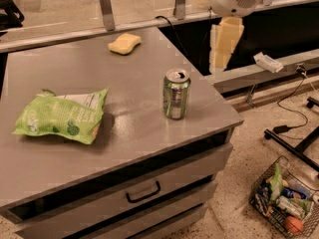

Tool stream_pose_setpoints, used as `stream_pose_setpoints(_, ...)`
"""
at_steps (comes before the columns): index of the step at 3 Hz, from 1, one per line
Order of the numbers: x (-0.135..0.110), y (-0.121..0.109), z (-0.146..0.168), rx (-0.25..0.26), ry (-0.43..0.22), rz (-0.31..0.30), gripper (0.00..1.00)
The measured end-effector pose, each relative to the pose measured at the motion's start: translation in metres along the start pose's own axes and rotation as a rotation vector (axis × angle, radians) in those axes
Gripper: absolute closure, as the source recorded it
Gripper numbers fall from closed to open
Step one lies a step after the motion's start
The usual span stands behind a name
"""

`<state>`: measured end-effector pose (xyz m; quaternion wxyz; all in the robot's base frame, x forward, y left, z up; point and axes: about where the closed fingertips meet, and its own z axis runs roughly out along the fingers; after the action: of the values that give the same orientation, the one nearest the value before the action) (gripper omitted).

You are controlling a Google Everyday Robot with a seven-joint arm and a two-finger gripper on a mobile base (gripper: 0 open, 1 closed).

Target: Move sponge near green rice chip bag

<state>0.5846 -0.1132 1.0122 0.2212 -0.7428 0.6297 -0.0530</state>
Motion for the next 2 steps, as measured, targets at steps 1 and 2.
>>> stream_pose_setpoints(1, -0.0391, -0.0507, 0.0110, 0.074, -0.061, -0.103, 0.00)
stream_pose_setpoints(2, -0.0391, -0.0507, 0.0111, 0.075, -0.061, -0.103, 0.00)
